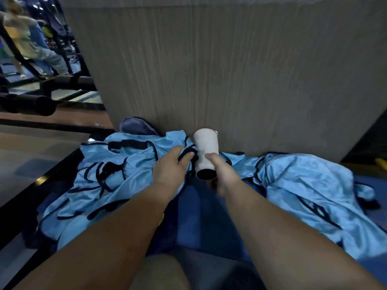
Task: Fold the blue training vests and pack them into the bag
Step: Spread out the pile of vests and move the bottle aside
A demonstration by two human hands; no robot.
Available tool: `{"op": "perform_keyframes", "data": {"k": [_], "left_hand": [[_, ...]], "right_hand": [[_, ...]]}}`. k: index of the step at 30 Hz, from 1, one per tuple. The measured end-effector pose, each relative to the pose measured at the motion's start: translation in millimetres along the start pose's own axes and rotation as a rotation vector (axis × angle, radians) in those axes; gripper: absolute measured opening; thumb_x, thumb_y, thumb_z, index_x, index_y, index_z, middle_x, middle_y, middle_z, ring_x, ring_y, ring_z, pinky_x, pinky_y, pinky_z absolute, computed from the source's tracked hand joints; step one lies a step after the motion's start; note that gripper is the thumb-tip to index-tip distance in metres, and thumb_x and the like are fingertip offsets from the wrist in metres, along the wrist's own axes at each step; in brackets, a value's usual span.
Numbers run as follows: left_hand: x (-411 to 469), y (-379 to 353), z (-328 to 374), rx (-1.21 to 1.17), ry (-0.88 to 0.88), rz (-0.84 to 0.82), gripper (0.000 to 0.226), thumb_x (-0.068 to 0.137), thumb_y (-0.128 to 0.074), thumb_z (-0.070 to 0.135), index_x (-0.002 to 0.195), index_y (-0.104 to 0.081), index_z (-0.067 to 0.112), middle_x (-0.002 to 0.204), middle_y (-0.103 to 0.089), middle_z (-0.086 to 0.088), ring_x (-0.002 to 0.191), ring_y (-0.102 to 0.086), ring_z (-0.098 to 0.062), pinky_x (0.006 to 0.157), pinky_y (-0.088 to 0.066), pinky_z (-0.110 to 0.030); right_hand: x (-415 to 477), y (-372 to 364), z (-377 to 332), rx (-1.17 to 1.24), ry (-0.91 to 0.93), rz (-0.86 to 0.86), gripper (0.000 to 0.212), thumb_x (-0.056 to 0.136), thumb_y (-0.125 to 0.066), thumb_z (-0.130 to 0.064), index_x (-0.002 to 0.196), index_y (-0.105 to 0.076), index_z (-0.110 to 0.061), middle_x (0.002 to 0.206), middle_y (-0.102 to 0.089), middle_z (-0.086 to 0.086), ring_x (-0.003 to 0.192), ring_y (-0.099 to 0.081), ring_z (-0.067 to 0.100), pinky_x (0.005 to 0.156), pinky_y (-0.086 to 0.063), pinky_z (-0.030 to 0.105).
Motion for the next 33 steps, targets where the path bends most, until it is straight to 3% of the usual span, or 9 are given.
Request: {"op": "perform_keyframes", "data": {"k": [2, 6, 9, 12, 19, 23, 27, 30, 33], "left_hand": [[-4.8, -19.9, 21.2, -0.069, -0.017, -0.039, 0.028, 0.095, -0.052, 0.047, 0.102, -0.063, 0.022, 0.093, -0.068, -0.002, 0.091, -0.062, -0.025, 0.083, -0.049, -0.042], [-16.9, -64.1, 63.4, -0.165, -0.067, -0.121, 0.029, 0.097, -0.052, 0.043, 0.104, -0.063, 0.017, 0.094, -0.067, -0.003, 0.089, -0.061, -0.022, 0.082, -0.048, -0.040], [-25.8, -97.7, 92.2, -0.229, -0.088, -0.174, 0.026, 0.097, -0.052, 0.040, 0.103, -0.062, 0.016, 0.094, -0.065, -0.002, 0.088, -0.059, -0.019, 0.078, -0.045, -0.035], [-32.1, -130.0, 119.2, -0.293, -0.091, -0.206, 0.025, 0.097, -0.053, 0.039, 0.108, -0.063, 0.019, 0.095, -0.064, 0.002, 0.089, -0.058, -0.017, 0.074, -0.039, -0.029], [-52.0, -196.1, 178.5, -0.446, -0.117, -0.333, 0.028, 0.101, -0.049, 0.034, 0.119, -0.060, 0.017, 0.101, -0.061, 0.008, 0.096, -0.056, -0.011, 0.079, -0.037, -0.022], [-57.6, -230.2, 193.4, -0.394, -0.132, -0.383, 0.032, 0.101, -0.045, 0.038, 0.125, -0.058, 0.020, 0.110, -0.062, 0.006, 0.102, -0.056, -0.013, 0.085, -0.040, -0.026], [-60.0, -265.0, 203.9, -0.179, -0.214, -0.413, 0.039, 0.102, -0.041, 0.042, 0.133, -0.054, 0.022, 0.127, -0.062, -0.003, 0.119, -0.055, -0.024, 0.102, -0.041, -0.039], [-66.9, -291.3, 207.5, 0.120, -0.266, -0.534, 0.046, 0.104, -0.031, 0.046, 0.146, -0.040, 0.029, 0.151, -0.043, -0.001, 0.142, -0.032, -0.024, 0.117, -0.018, -0.050], [-73.5, -311.7, 207.8, 0.329, -0.352, -0.650, 0.049, 0.104, -0.021, 0.049, 0.152, -0.024, 0.036, 0.162, -0.017, 0.007, 0.151, -0.001, -0.022, 0.118, 0.002, -0.058]], "right_hand": [[-8.3, 27.0, -11.7, -0.018, 0.033, 0.043, 0.064, 0.056, -0.076, -0.044, 0.108, -0.067, -0.008, 0.087, -0.071, 0.009, 0.073, -0.064, 0.024, 0.061, -0.047, 0.030], [-26.0, 90.2, -41.6, -0.051, 0.186, 0.180, 0.065, 0.062, -0.079, -0.027, 0.118, -0.055, -0.005, 0.100, -0.069, 0.015, 0.085, -0.070, 0.030, 0.075, -0.057, 0.043], [-41.7, 132.6, -55.1, -0.093, 0.256, 0.235, 0.072, 0.057, -0.079, -0.025, 0.122, -0.050, -0.015, 0.106, -0.067, 0.012, 0.092, -0.070, 0.032, 0.081, -0.059, 0.050], [-50.8, 171.8, -65.3, -0.116, 0.305, 0.273, 0.050, 0.063, -0.080, -0.019, 0.107, -0.057, -0.018, 0.103, -0.069, 0.013, 0.091, -0.070, 0.031, 0.081, -0.059, 0.049], [-67.3, 255.1, -84.8, -0.218, 0.363, 0.488, 0.071, 0.054, -0.081, -0.043, 0.116, -0.060, -0.015, 0.102, -0.069, 0.005, 0.089, -0.069, 0.024, 0.079, -0.059, 0.042], [-78.9, 296.4, -99.1, -0.380, 0.436, 0.574, 0.051, 0.074, -0.081, -0.032, 0.116, -0.056, -0.018, 0.105, -0.064, 0.001, 0.093, -0.062, 0.021, 0.079, -0.052, 0.036], [-87.8, 337.6, -105.4, -0.495, 0.502, 0.714, 0.054, 0.073, -0.081, -0.028, 0.118, -0.051, -0.025, 0.100, -0.056, -0.004, 0.088, -0.055, 0.017, 0.069, -0.043, 0.029], [-90.9, 367.4, -102.2, -0.508, 0.484, 0.856, 0.059, 0.066, -0.078, -0.038, 0.118, -0.052, -0.027, 0.107, -0.057, -0.001, 0.093, -0.056, 0.021, 0.078, -0.047, 0.035], [-90.4, 396.0, -97.0, -0.460, 0.435, 0.980, 0.068, 0.053, -0.070, -0.050, 0.115, -0.055, -0.025, 0.106, -0.061, 0.001, 0.093, -0.060, 0.025, 0.084, -0.053, 0.043]]}}
Point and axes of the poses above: each hand's wrist, its own x-axis towards the middle knuckle, its own y-axis out of the back of the hand, z = x × y, the point moved 7 cm from there along x, towards the middle knuckle
